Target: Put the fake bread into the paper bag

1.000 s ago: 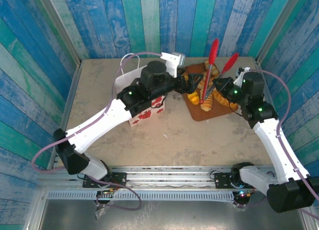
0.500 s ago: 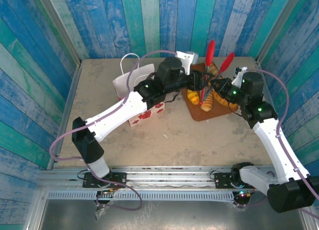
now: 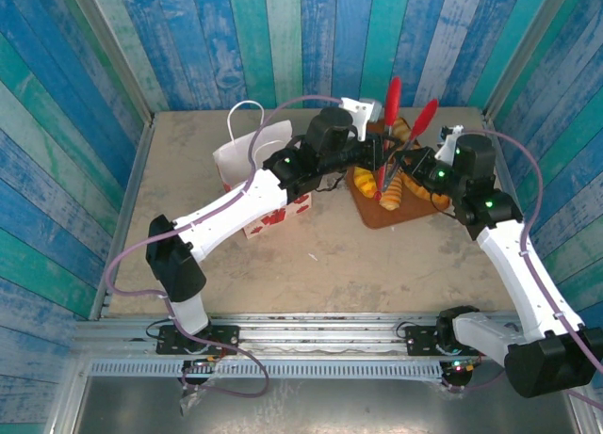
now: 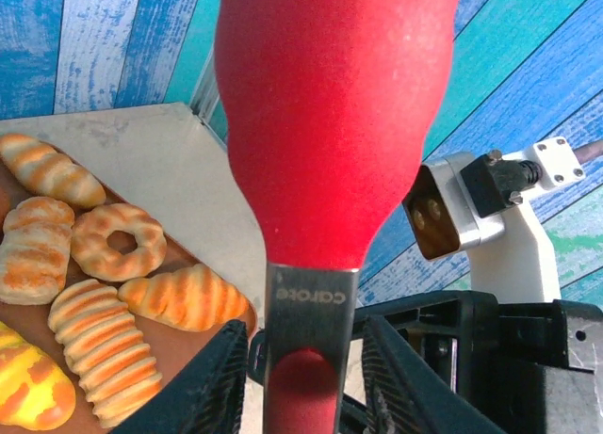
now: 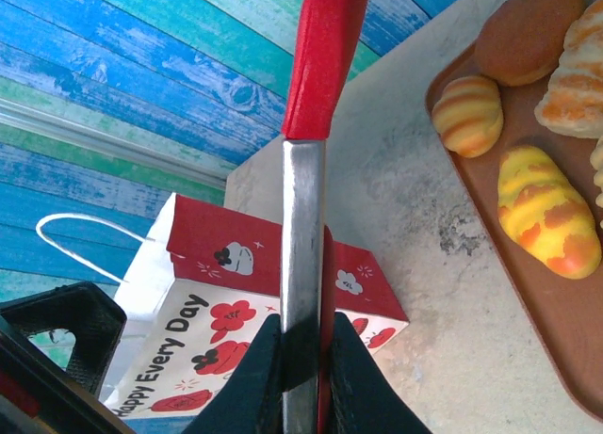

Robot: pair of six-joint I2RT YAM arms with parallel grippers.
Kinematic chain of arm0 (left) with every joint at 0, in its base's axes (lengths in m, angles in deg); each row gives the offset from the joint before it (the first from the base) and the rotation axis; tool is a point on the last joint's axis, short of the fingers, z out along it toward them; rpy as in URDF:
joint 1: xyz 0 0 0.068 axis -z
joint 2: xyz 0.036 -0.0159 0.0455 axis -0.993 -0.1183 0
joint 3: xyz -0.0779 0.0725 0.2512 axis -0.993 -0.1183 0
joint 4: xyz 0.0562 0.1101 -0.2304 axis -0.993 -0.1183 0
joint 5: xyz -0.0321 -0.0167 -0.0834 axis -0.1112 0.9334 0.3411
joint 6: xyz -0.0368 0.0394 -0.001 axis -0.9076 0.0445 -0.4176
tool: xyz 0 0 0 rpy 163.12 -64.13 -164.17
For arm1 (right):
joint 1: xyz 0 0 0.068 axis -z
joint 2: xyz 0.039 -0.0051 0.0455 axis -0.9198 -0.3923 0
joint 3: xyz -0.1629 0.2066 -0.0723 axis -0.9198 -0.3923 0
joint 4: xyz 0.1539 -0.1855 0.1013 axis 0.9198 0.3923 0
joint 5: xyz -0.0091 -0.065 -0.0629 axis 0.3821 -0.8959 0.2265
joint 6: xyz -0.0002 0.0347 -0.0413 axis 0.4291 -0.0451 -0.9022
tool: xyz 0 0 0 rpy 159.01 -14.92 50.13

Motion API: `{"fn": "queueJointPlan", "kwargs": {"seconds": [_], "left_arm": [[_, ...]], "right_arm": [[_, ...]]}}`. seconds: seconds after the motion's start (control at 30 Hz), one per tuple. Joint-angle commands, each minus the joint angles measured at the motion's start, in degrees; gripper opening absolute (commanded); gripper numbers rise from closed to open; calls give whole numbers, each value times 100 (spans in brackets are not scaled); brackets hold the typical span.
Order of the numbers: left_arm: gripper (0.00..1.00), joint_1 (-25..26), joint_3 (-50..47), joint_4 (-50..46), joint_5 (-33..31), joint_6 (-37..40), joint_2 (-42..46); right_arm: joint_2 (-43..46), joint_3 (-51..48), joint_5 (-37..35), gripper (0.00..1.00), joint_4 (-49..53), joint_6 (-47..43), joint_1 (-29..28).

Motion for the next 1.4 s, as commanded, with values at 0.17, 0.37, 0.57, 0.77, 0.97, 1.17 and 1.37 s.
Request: {"fn": "queueJointPlan", "kwargs": {"seconds": [0.17,0.37,0.57,0.77,0.97,1.17,1.37], "left_arm": [[32,-3,-56,99,-201,40,-85],[28,-38,-75,116,-192,32,-74],[24,-42,-131,152,-142,4,-74],[13,-49,-131,153,-80,11,-78],[0,-166,-390,351,-112,-220,132],[0,-559,-1666,1645,-42,-1232,841],[0,-725,-2458,2180,-645,-1898,1486]], "right_arm": [[-44,98,97,1,-1,-267,-32],[-88,131,31,1,95,-331,-27],[-125,113,50,1,19,-245,-28],[-159,70,84,1,-80,-186,-27],[-52,48,92,39,-69,-447,-14],[456,-299,-9,76,-15,-911,216],[1159,-484,-428,100,258,-2101,228]]}}
